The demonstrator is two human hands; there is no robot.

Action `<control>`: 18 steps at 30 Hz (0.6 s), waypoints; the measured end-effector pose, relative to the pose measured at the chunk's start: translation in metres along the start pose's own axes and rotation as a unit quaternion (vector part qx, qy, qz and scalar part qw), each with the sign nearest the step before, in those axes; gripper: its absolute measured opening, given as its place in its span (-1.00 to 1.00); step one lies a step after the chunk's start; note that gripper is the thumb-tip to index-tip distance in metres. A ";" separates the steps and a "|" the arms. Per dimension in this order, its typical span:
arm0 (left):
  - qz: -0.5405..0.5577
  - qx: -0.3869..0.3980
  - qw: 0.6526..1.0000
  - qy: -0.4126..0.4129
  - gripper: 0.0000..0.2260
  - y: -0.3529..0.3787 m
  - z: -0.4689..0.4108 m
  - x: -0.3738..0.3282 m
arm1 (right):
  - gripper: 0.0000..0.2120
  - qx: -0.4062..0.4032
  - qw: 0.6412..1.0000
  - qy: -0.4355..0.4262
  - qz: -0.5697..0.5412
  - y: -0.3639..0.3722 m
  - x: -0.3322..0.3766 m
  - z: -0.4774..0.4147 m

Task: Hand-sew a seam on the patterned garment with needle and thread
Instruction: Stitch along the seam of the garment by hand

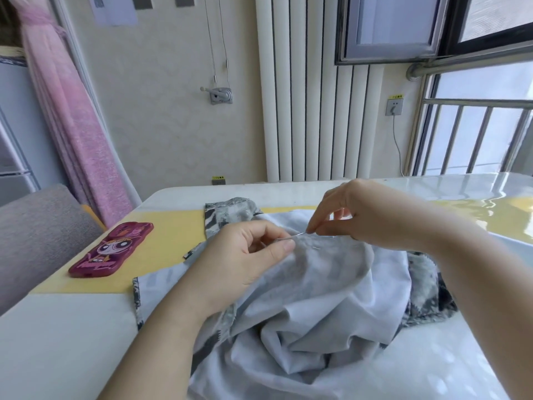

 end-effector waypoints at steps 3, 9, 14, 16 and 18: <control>0.011 0.005 1.000 -0.001 -0.89 -0.002 0.001 0.002 | -0.84 0.003 1.000 -0.006 -0.013 -0.001 0.003 0.003; 0.012 0.011 1.000 -0.009 -0.88 -0.002 0.003 0.004 | -0.79 0.015 1.000 -0.003 -0.017 0.000 0.005 0.008; -0.003 0.017 1.000 -0.017 -0.85 -0.003 0.003 0.006 | -0.70 0.030 0.999 0.008 -0.027 0.000 0.005 0.010; -0.001 0.017 1.000 -0.018 -0.84 -0.004 0.003 0.006 | -0.66 0.034 0.999 0.010 -0.028 0.001 0.005 0.009; 0.002 0.018 1.000 -0.019 -0.84 -0.004 0.004 0.005 | -0.62 0.037 0.999 0.012 -0.026 0.002 0.005 0.008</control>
Point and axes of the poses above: each hand's wrist, its own z-axis away from the middle knuckle, its own y-axis out of the palm, x = y × z, the point moved 9 cm from there along -z, towards the middle knuckle, and after that the axes turned 6 degrees about x, right-handed, at the moved point
